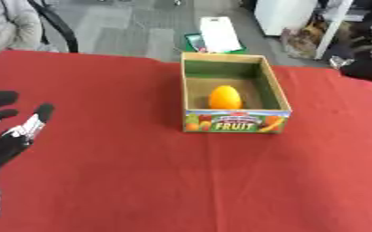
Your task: Pick up objects on the table and place them in the box.
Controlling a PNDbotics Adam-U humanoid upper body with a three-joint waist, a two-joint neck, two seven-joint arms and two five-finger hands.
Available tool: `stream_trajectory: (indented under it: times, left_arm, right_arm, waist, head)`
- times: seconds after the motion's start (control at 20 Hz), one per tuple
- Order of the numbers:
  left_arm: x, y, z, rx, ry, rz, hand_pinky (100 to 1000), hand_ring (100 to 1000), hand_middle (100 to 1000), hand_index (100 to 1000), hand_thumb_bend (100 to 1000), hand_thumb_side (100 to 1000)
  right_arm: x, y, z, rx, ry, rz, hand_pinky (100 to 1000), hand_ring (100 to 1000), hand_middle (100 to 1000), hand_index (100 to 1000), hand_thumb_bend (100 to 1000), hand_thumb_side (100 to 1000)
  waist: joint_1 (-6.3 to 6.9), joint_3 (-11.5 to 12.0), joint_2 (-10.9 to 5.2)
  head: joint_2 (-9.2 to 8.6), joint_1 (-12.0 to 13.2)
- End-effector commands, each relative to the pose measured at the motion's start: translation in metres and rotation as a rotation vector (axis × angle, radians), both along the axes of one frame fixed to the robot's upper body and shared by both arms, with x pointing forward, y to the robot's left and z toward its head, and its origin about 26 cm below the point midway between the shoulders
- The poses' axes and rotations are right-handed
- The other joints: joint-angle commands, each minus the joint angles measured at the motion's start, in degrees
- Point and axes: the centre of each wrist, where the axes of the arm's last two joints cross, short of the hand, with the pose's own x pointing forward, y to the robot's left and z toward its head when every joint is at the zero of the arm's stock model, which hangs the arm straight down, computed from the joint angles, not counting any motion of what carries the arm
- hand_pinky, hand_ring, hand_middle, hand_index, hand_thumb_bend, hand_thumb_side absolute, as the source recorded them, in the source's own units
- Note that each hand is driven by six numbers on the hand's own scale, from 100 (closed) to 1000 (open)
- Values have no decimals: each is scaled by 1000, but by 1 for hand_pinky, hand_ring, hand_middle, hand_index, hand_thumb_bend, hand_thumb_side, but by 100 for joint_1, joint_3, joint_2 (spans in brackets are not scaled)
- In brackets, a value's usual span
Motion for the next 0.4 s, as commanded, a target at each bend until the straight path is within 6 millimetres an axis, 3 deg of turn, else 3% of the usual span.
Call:
stream_trajectory:
  times: [0.05,0.4]
  left_arm:
    - [0,6,8,12,-22,8,705,744,607,636,742,349]
    - [0,7,5,-4,7,-144,707,745,609,640,719,381]
  right_arm:
    - [-13,-19,18,55,-72,-46,669,706,671,783,376,100]
    - [-28,-21,-1,116,-74,-48,667,699,660,771,370,100]
  waist:
    - [25,-45,-69]
    - [50,-178,-69]
  head:
    - [-42,42]
    - [-42,99]
